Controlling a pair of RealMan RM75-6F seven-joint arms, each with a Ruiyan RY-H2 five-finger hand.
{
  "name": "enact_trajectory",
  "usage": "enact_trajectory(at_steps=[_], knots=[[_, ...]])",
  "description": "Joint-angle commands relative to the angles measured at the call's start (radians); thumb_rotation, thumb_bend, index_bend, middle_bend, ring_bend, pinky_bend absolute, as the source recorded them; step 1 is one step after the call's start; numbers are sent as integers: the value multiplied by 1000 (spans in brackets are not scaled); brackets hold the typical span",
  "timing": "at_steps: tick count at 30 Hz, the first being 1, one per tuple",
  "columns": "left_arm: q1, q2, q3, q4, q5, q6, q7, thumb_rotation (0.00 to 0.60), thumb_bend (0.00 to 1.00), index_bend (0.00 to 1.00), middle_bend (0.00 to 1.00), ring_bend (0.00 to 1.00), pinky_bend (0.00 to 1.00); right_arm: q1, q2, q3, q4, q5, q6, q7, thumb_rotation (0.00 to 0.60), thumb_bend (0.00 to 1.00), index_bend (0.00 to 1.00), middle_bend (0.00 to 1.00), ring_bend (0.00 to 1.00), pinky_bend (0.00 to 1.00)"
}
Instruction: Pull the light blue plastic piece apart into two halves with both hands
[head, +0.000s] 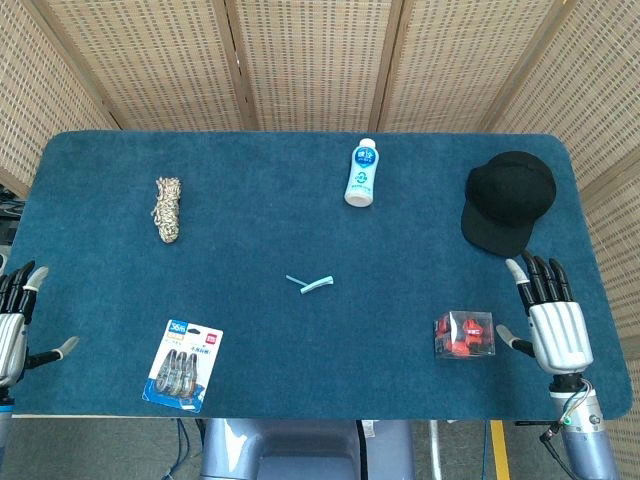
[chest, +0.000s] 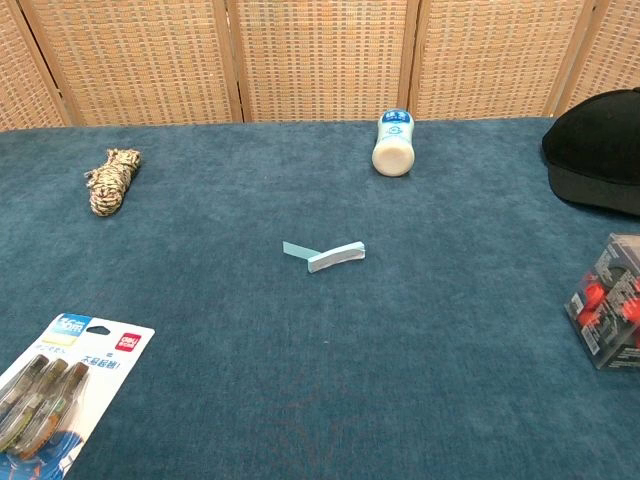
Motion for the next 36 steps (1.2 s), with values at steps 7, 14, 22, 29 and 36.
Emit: enact_trajectory(at_steps=[7,14,22,29,36], knots=[[11,5,-9,-10,20,2,3,600,0,0,0,0,0,34,14,15,-12,-50,-61,-16,600,0,0,0,0,0],[16,3,-22,-25,17,3,37,600,0,0,0,0,0,253,101,131,-197,-12,-354,-97,600,0,65,0,0,0],[16,-11,-42,-27,-13,-11,69,600,0,0,0,0,0,545,-29,278,-188,223,-670,-296,600,152,222,0,0,0],[9,-12,-63,-22,-52,-40,68,600,0,0,0,0,0,721,-244,277,8,453,-768,-495,600,142,264,0,0,0],[5,-17,-72,-6,-71,-60,62,600,0,0,0,0,0,780,-360,242,148,515,-786,-530,600,341,335,0,0,0]])
